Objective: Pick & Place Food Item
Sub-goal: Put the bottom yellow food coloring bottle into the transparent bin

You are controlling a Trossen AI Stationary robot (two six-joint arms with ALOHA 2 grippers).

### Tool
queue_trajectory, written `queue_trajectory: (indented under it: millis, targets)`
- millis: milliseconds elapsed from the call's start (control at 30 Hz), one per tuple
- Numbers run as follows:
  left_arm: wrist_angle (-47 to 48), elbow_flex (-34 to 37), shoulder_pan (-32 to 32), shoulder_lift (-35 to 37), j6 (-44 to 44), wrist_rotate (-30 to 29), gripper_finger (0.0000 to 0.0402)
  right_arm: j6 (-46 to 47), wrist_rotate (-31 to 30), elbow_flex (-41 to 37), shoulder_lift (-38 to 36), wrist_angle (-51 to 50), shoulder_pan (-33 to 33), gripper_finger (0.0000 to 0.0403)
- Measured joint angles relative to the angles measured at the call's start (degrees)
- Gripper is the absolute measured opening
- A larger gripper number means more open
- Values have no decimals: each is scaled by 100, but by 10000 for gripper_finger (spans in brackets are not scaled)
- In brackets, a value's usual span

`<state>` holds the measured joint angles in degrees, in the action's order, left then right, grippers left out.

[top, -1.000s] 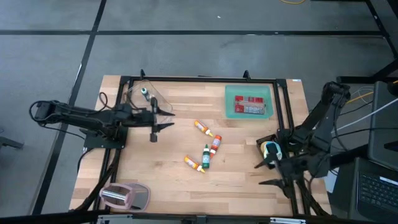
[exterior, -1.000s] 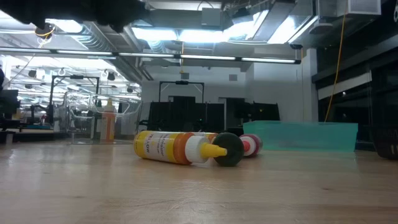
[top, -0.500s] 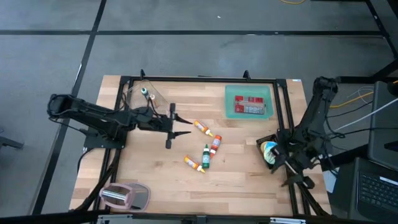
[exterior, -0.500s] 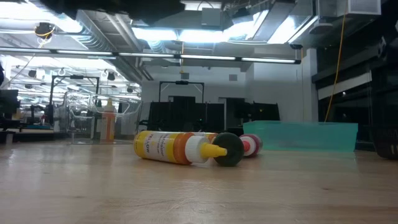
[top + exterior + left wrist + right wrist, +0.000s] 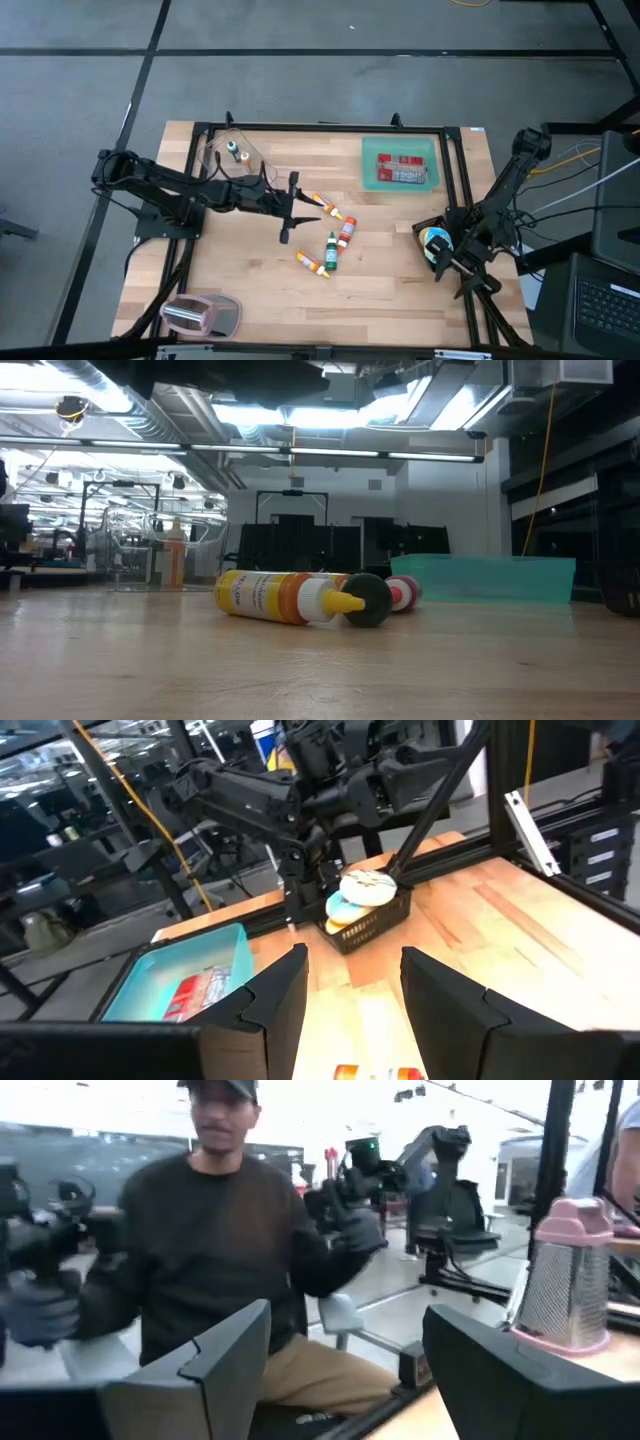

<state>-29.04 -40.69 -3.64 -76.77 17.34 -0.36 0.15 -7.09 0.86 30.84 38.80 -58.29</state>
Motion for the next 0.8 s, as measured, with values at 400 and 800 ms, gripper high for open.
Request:
queue_trajectory:
  millis: [400, 800]
  targets:
    - [327, 0, 0, 9, -3, -8, 157, -84, -262, 5, -2902, -2732, 314, 259]
    - [1433, -96, -524, -1251, -847, 223, 157, 47, -537, 5, -3087, -3185, 316, 259]
